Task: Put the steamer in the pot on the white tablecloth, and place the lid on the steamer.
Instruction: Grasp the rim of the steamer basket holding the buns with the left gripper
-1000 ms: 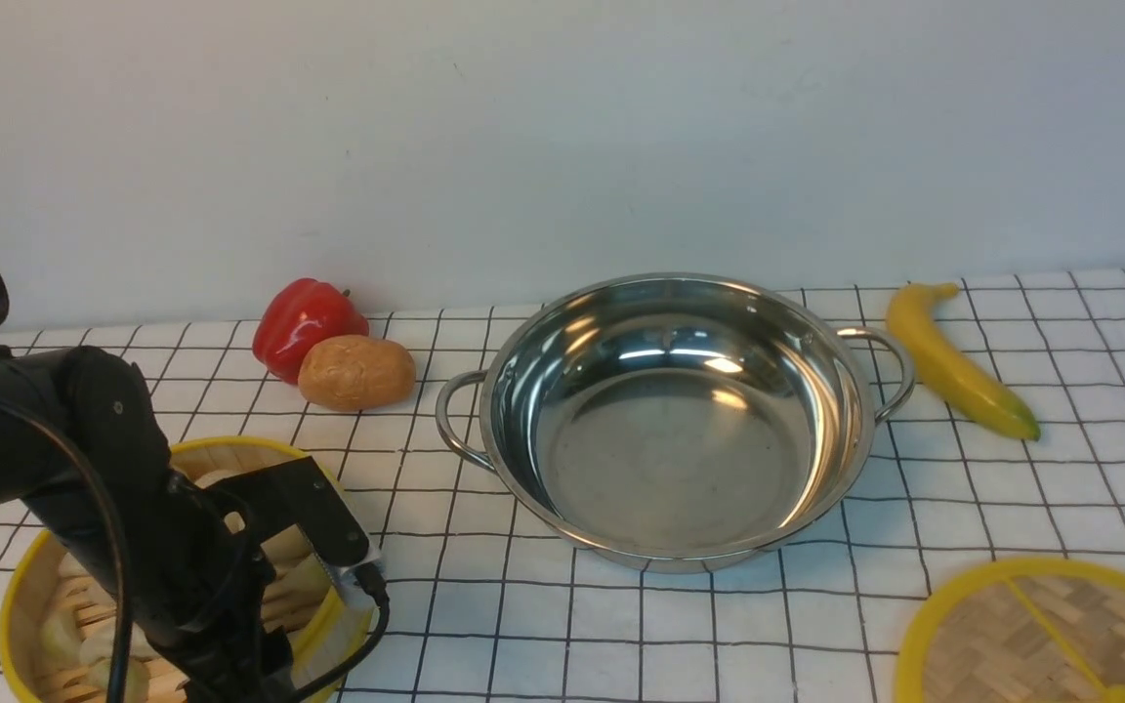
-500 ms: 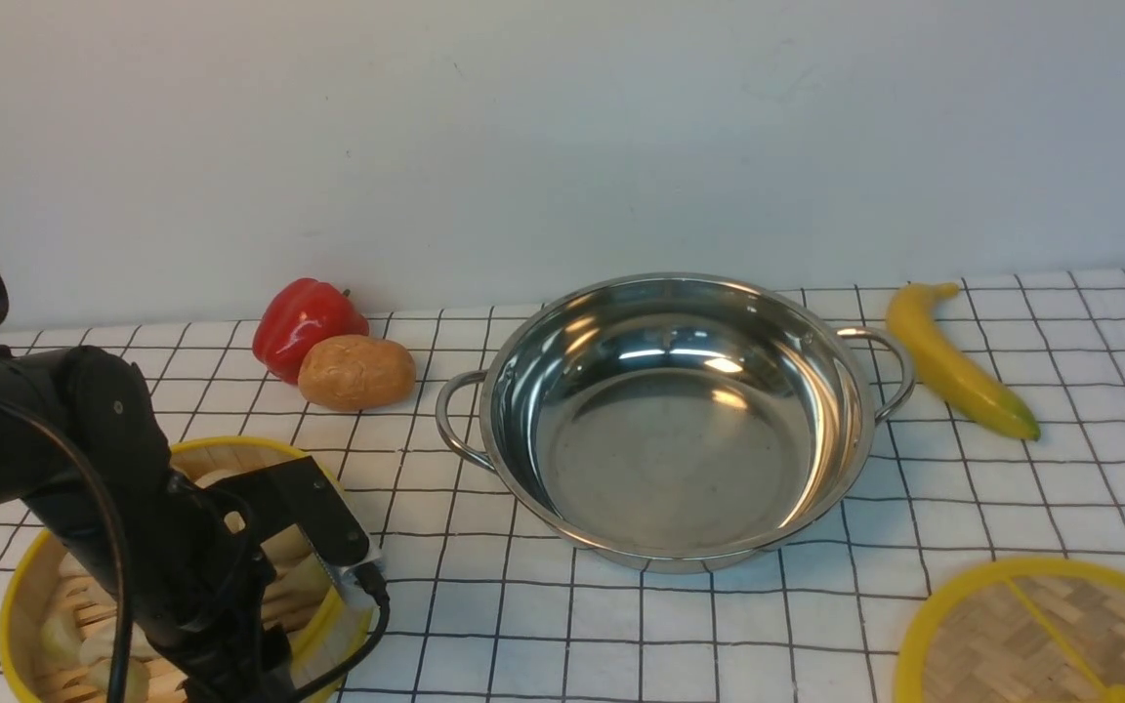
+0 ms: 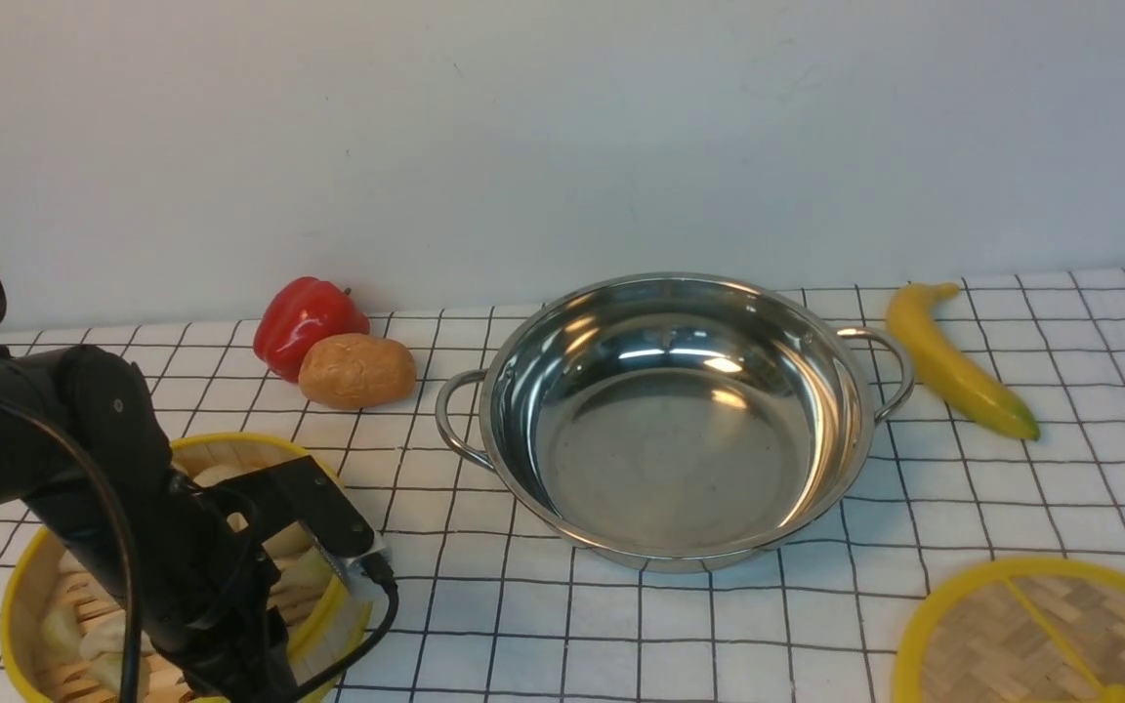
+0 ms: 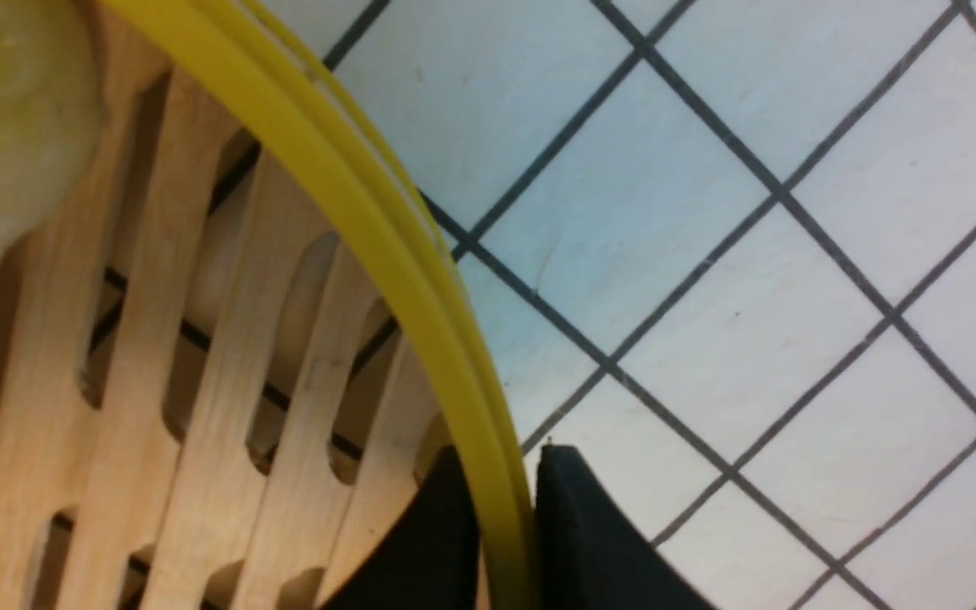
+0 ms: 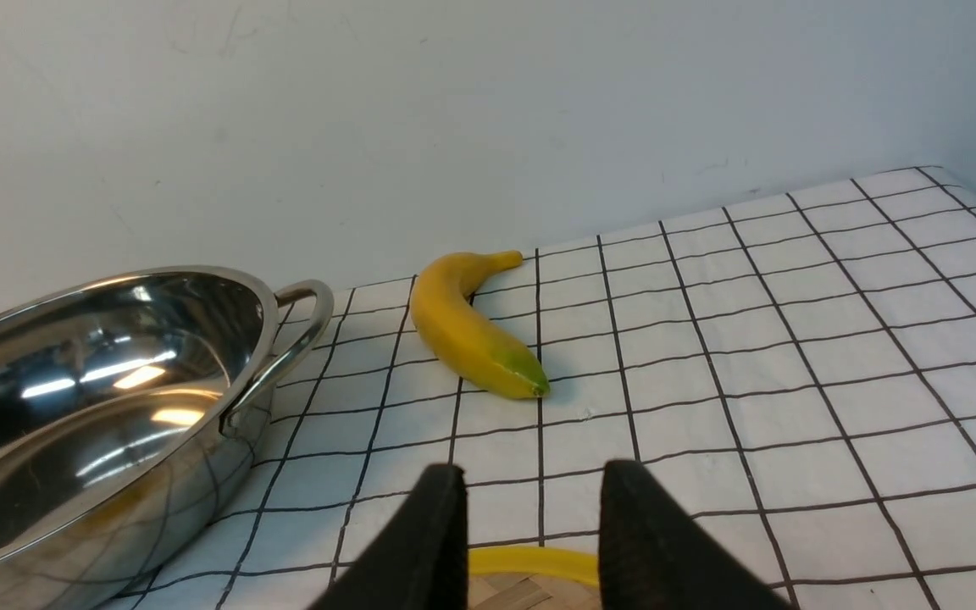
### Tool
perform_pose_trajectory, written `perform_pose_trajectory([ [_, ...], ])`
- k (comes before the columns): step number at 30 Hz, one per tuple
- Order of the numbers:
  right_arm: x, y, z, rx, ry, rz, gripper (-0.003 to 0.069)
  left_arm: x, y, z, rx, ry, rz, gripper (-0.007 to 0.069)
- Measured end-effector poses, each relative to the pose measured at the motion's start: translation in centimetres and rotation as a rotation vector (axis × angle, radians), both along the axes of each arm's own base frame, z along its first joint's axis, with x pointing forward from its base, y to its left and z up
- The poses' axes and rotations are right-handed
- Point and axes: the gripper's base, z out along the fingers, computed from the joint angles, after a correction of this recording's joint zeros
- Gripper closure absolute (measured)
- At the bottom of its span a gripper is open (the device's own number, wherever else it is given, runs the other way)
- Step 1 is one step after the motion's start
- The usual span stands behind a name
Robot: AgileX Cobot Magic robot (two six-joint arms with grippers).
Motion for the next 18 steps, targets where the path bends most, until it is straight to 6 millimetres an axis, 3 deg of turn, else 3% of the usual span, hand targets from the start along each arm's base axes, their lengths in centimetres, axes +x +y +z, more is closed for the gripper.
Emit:
perform_pose_trajectory([
  [9, 0.0, 0.0, 0.0, 0.0, 0.0, 0.0, 0.0419, 0.1, 0.1, 0.5, 0.012, 0.004, 0.048, 0.0585],
  [18, 0.0, 0.0, 0.0, 0.0, 0.0, 0.0, 0.0419, -0.9, 0.2, 4.9, 0.017, -0.004, 0.031, 0.0579],
])
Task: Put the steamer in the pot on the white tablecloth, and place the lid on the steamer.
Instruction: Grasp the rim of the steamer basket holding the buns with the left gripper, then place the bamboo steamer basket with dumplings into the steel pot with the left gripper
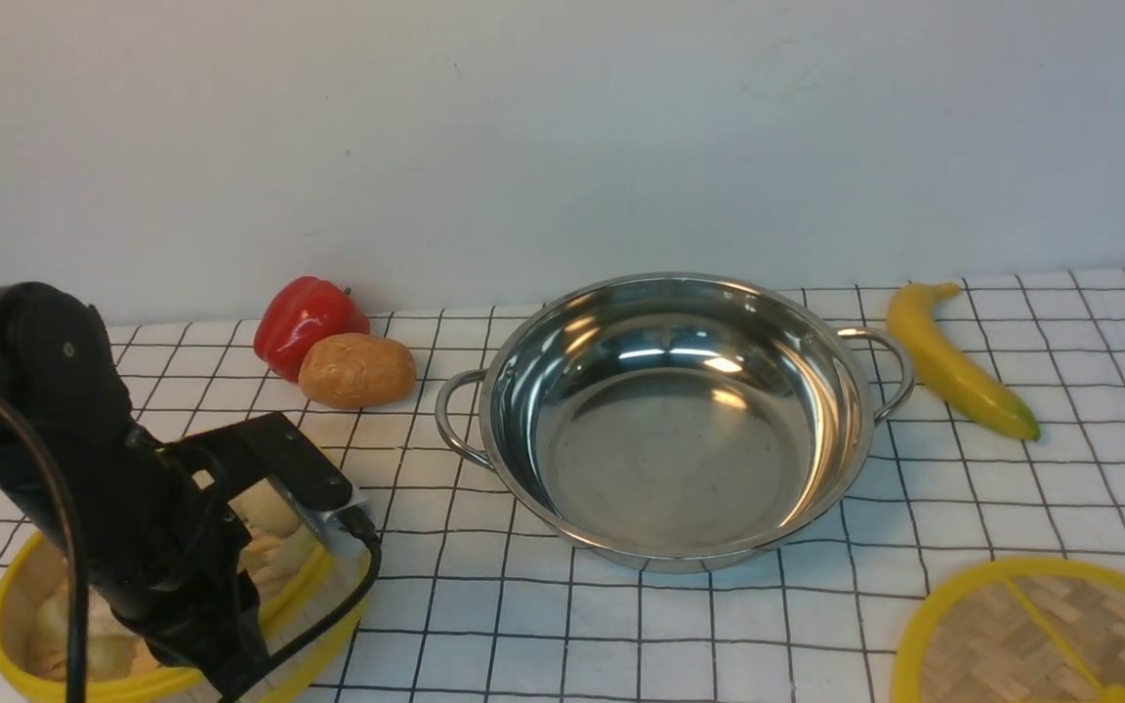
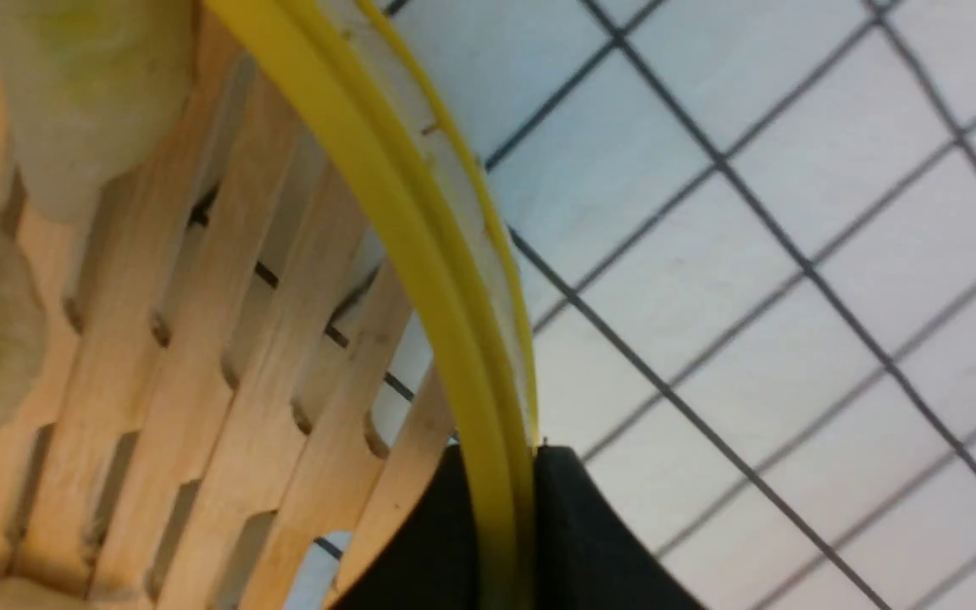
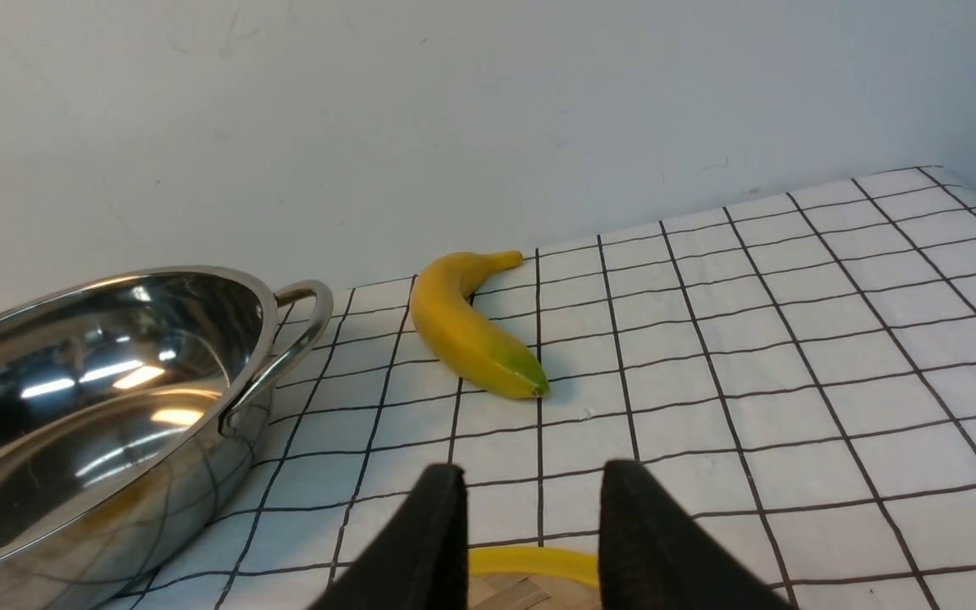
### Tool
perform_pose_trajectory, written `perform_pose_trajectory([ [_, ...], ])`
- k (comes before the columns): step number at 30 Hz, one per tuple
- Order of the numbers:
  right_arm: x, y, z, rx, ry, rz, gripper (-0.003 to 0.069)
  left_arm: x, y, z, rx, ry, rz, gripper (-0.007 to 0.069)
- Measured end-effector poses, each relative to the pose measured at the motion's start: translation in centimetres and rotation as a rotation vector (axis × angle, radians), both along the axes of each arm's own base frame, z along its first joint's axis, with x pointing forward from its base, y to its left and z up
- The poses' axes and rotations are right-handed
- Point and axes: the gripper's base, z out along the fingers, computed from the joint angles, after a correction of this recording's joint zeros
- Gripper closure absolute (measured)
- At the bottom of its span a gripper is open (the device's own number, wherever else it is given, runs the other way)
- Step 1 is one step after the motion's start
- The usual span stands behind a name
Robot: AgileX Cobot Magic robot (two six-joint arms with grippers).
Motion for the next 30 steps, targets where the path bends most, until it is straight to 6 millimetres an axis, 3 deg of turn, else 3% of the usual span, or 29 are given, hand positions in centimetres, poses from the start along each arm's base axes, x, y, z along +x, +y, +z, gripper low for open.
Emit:
perform_pose_trajectory([
  [9, 0.0, 0.0, 0.0, 0.0, 0.0, 0.0, 0.0419, -1.3, -0.7, 3.7, 0.045, -0.023, -0.067, 0.0571],
  [15, 0.0, 0.0, 0.0, 0.0, 0.0, 0.0, 0.0419, -0.9, -3.8, 7.1, 0.098, -0.153, -0.169, 0.0571],
  [20, 0.0, 0.0, 0.0, 0.0, 0.0, 0.0, 0.0419, -0.3, -7.6, 10.8, 0.084, -0.299, -0.302, 0.0571],
  [22, 0.0, 0.0, 0.0, 0.0, 0.0, 0.0, 0.0419, 0.7, -9.1, 12.3, 0.075, -0.355, -0.335, 0.0571],
  [24, 0.0, 0.0, 0.0, 0.0, 0.0, 0.0, 0.0419, 1.2, -9.7, 12.4, 0.073, -0.364, -0.344, 0.0571],
  [26, 0.0, 0.0, 0.0, 0.0, 0.0, 0.0, 0.0419, 3.3, -11.4, 12.9, 0.072, -0.395, -0.364, 0.0571],
  [28, 0.0, 0.0, 0.0, 0.0, 0.0, 0.0, 0.0419, 4.2, -12.2, 12.5, 0.076, -0.389, -0.378, 0.0571],
  [30, 0.0, 0.0, 0.0, 0.0, 0.0, 0.0, 0.0419, 6.1, -14.4, 11.4, 0.087, -0.385, -0.446, 0.0571],
])
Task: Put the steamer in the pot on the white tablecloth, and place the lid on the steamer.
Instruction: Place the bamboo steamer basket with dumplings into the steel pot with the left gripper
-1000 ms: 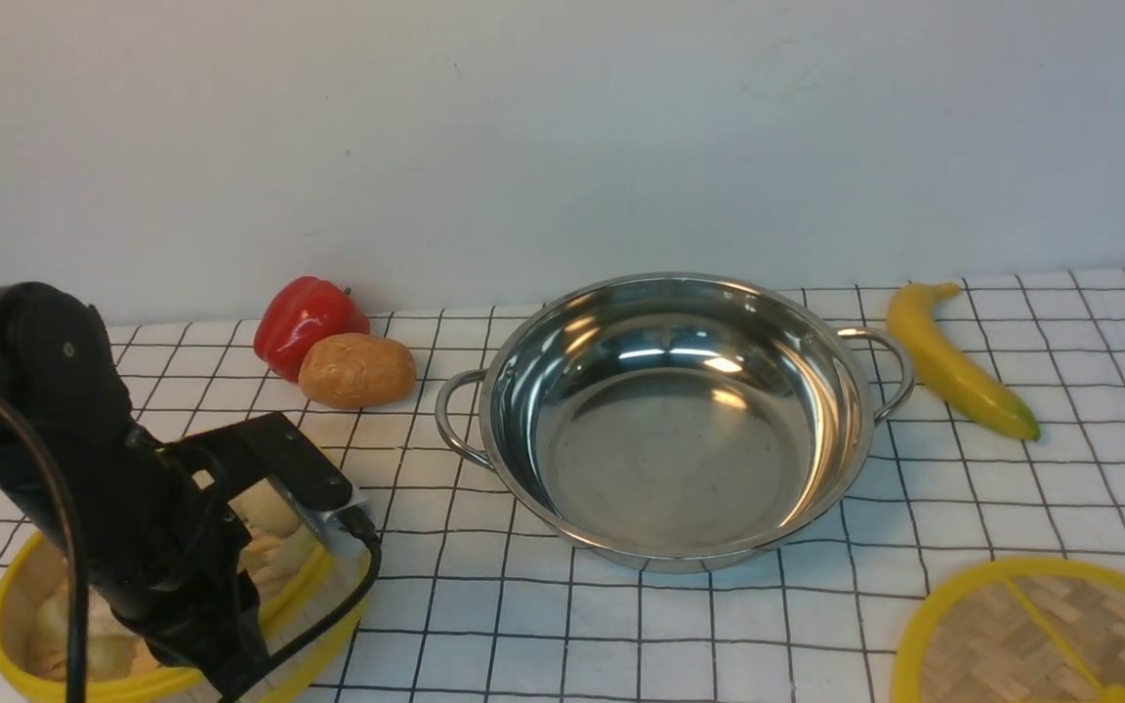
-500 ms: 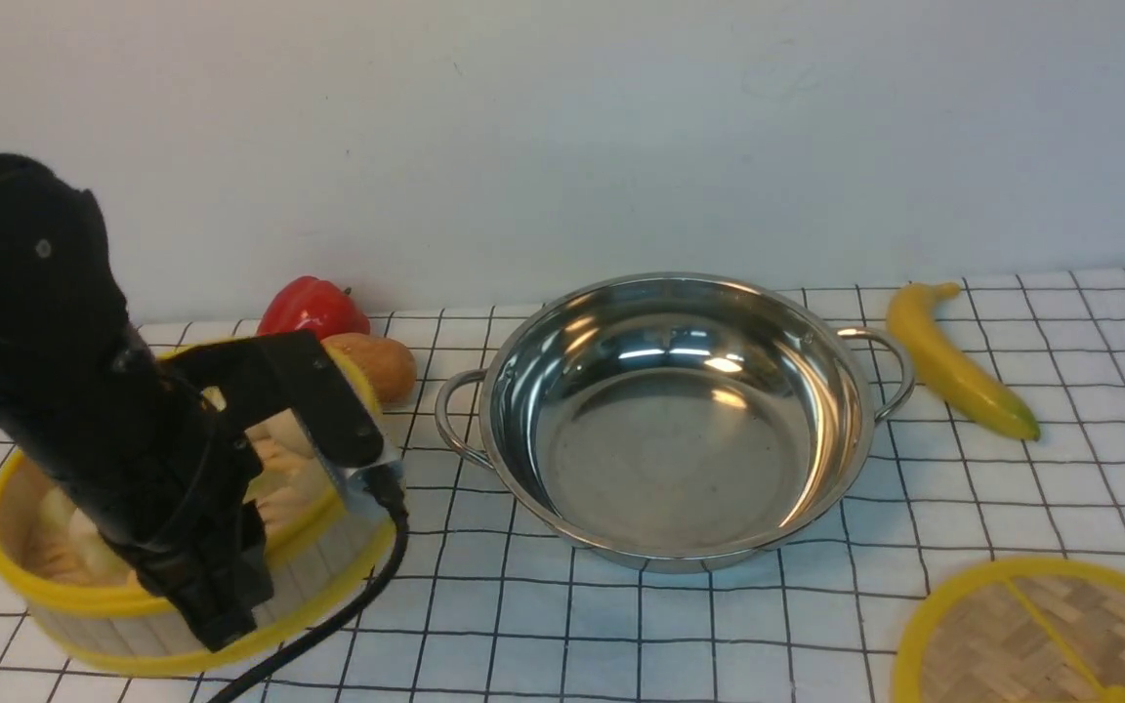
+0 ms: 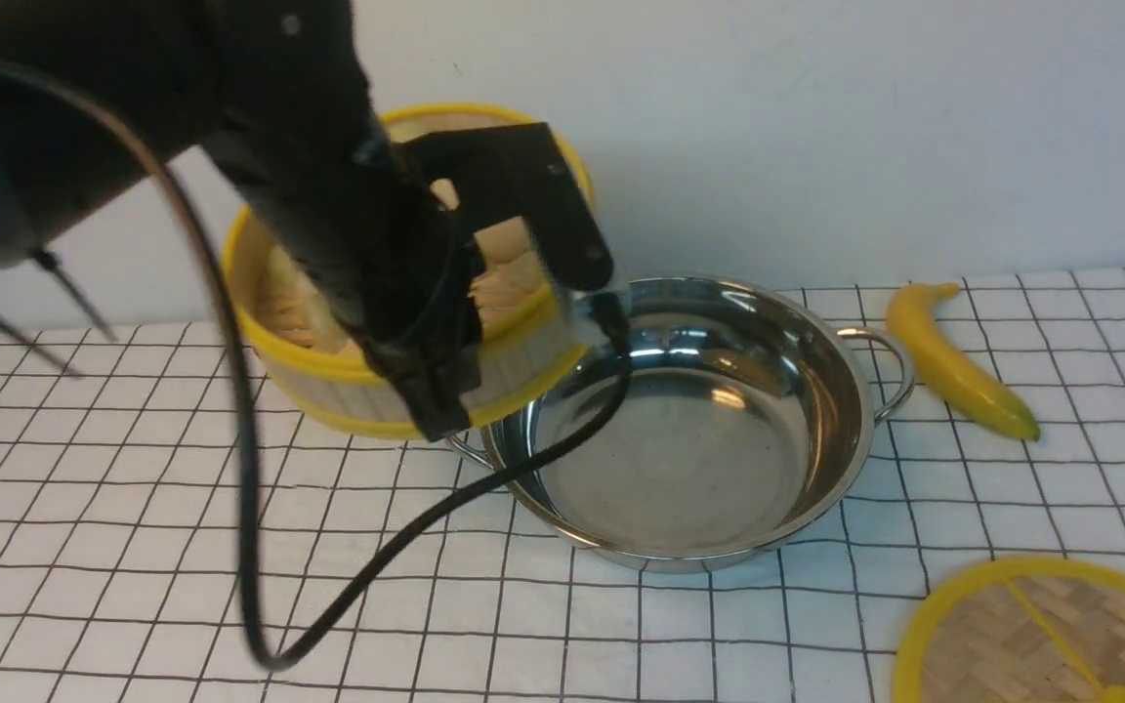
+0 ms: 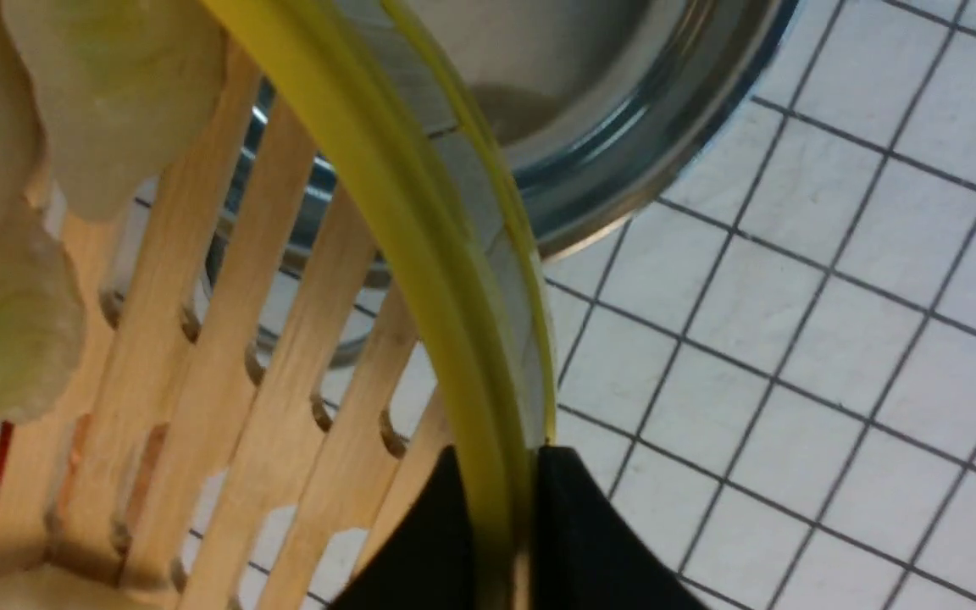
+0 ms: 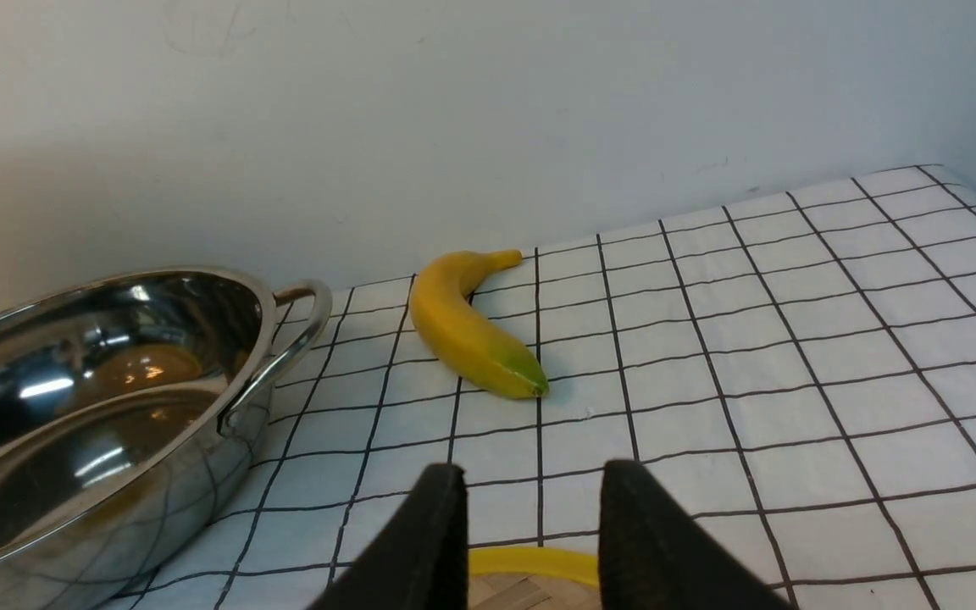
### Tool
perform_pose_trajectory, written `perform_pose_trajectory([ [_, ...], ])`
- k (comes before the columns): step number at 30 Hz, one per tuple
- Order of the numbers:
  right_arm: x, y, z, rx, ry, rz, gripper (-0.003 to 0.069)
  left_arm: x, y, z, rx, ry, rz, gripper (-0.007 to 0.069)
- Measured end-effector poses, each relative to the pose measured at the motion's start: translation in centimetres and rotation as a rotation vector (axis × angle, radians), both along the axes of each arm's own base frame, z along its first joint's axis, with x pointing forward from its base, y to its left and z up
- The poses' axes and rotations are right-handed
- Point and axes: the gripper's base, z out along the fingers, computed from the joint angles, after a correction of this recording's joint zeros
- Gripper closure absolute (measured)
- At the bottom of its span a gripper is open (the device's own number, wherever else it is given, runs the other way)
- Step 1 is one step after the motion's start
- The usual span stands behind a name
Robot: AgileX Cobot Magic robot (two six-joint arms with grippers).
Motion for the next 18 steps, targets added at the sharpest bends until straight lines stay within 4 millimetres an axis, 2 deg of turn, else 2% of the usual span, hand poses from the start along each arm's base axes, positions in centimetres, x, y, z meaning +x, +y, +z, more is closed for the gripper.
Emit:
perform_pose_trajectory([
  [2, 0.0, 0.0, 0.0, 0.0, 0.0, 0.0, 0.0419, 0.9, -1.5, -1.0, 0.024, 0.005, -0.077, 0.0571],
  [4, 0.0, 0.0, 0.0, 0.0, 0.0, 0.0, 0.0419, 1.2, -2.2, -1.3, 0.031, 0.004, -0.111, 0.0571],
  [5, 0.0, 0.0, 0.0, 0.0, 0.0, 0.0, 0.0419, 1.6, -3.3, -2.3, 0.046, 0.017, -0.158, 0.0571],
  [10, 0.0, 0.0, 0.0, 0.0, 0.0, 0.0, 0.0419, 2.1, -5.8, -4.8, 0.084, 0.052, -0.245, 0.0571],
  [14, 0.0, 0.0, 0.0, 0.0, 0.0, 0.0, 0.0419, 2.3, -6.6, -6.5, 0.108, 0.085, -0.258, 0.0571],
  [18, 0.0, 0.0, 0.0, 0.0, 0.0, 0.0, 0.0419, 2.5, -7.0, -7.4, 0.096, 0.102, -0.256, 0.0571],
])
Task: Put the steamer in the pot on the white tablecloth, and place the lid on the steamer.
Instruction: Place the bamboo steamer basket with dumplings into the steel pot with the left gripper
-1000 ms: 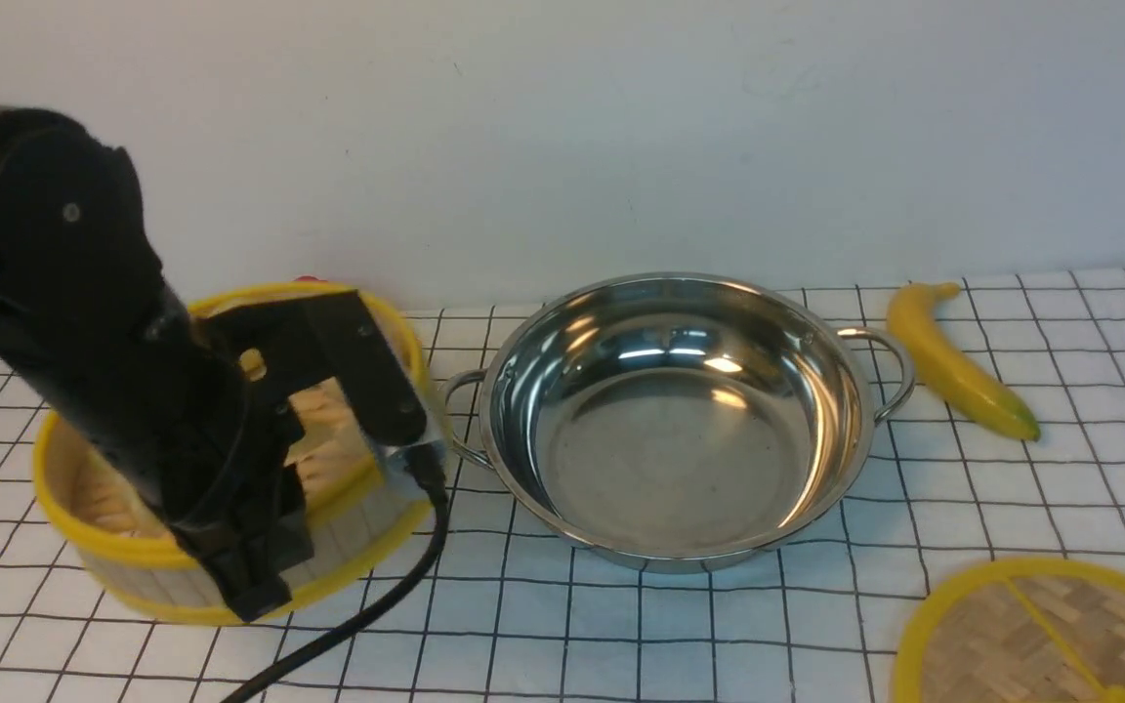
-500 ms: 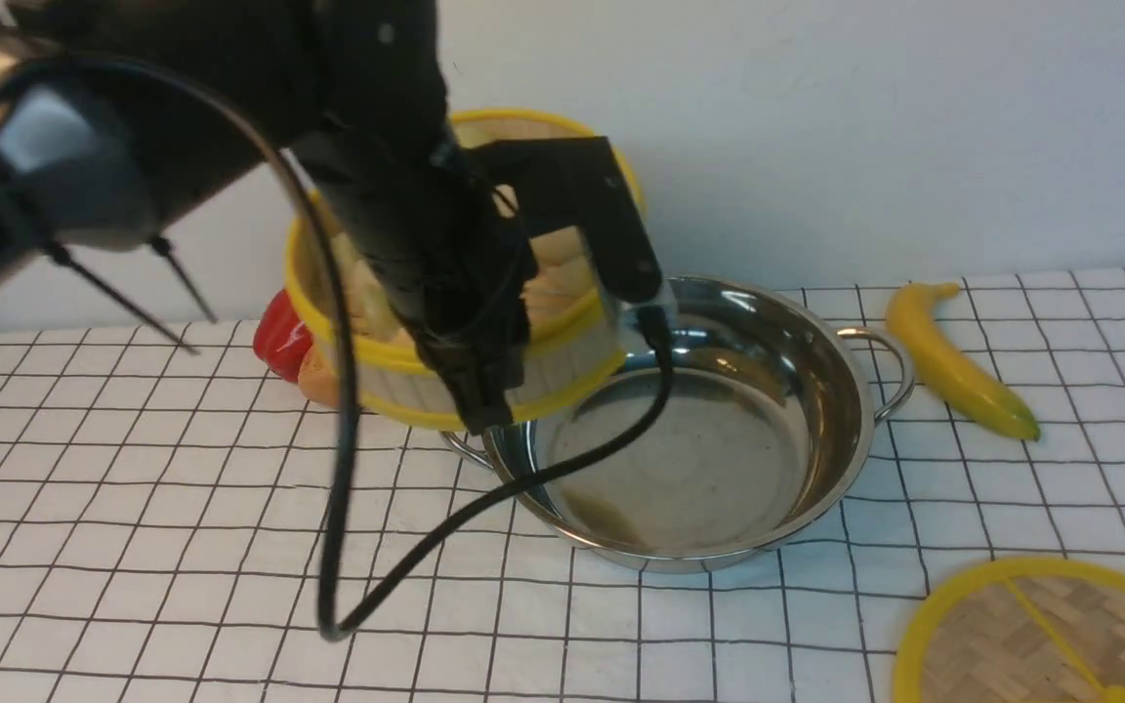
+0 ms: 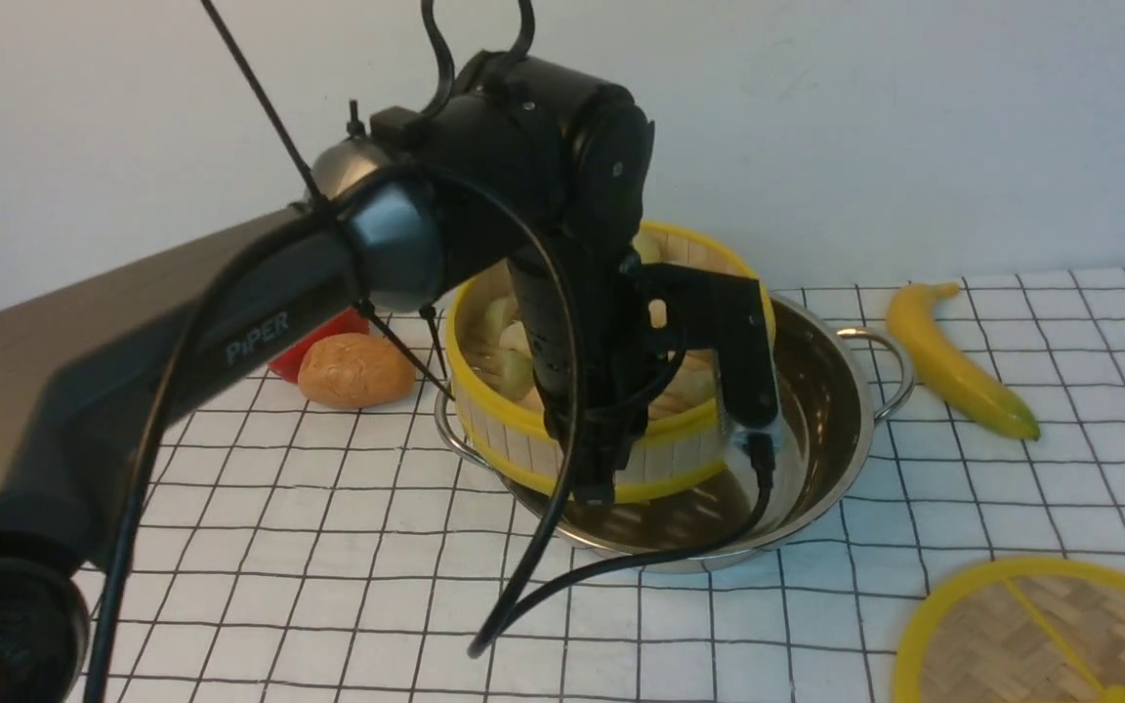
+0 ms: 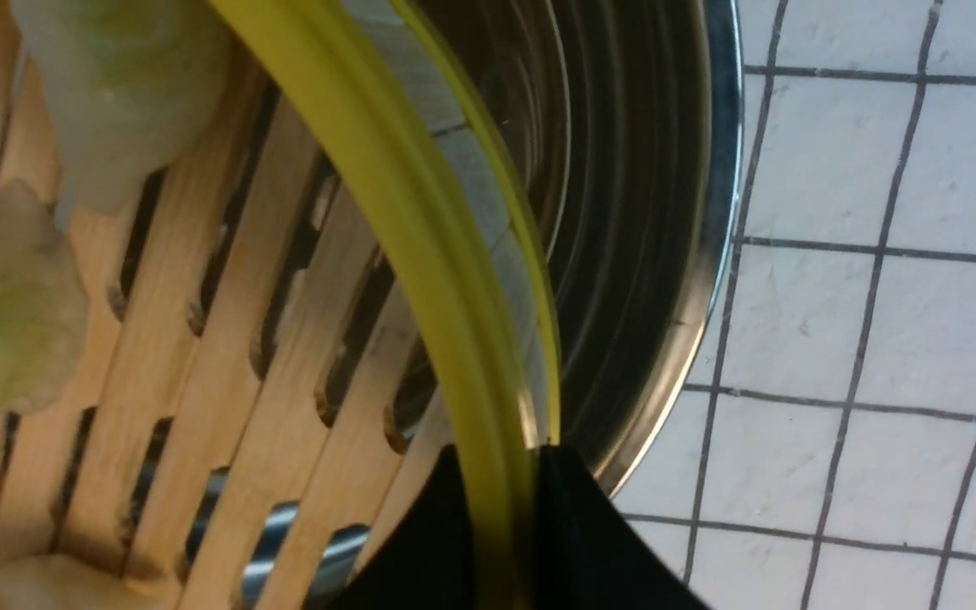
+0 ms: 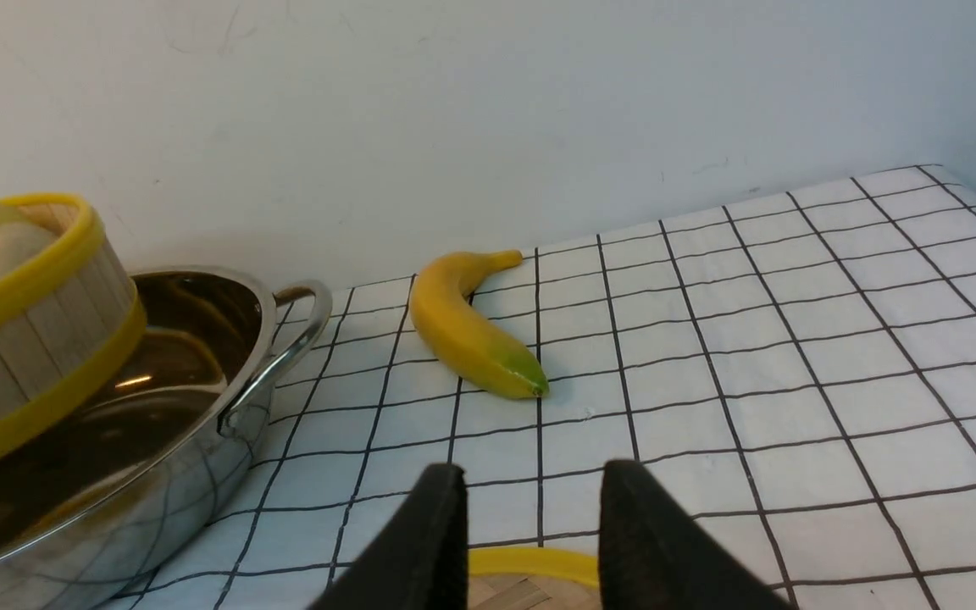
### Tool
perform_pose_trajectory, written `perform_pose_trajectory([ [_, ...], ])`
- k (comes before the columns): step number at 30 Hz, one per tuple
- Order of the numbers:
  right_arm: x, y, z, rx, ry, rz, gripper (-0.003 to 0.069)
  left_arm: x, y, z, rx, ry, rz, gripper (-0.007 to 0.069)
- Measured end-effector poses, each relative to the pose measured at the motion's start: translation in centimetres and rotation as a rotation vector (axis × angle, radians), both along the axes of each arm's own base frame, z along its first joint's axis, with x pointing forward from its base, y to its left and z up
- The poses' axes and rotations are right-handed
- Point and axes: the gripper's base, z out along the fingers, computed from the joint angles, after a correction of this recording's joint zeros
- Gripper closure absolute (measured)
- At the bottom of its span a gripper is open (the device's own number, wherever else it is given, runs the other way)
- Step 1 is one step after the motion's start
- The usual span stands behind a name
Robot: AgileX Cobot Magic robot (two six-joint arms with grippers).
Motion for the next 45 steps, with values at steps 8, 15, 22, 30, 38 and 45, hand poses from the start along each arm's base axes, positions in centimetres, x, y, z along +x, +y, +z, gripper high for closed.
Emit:
perform_pose_trajectory([
  [8, 0.0, 0.0, 0.0, 0.0, 0.0, 0.0, 0.0419, 0.0, -0.9, -0.2, -0.088, 0.01, -0.022, 0.0571],
  [15, 0.0, 0.0, 0.0, 0.0, 0.0, 0.0, 0.0419, 0.3, -1.4, -1.0, -0.099, 0.017, -0.029, 0.0571],
  [22, 0.0, 0.0, 0.0, 0.0, 0.0, 0.0, 0.0419, 1.0, -1.9, -4.1, -0.071, 0.068, -0.026, 0.0571],
  [30, 0.0, 0.0, 0.0, 0.0, 0.0, 0.0, 0.0419, 1.2, -2.7, -4.4, -0.146, 0.064, -0.003, 0.0571],
  [38, 0.0, 0.0, 0.0, 0.0, 0.0, 0.0, 0.0419, 1.0, -2.6, -4.4, -0.14, 0.08, -0.001, 0.0571],
  [45, 0.0, 0.0, 0.0, 0.0, 0.0, 0.0, 0.0419, 1.2, -2.3, -4.5, -0.101, 0.059, 0.027, 0.0571],
])
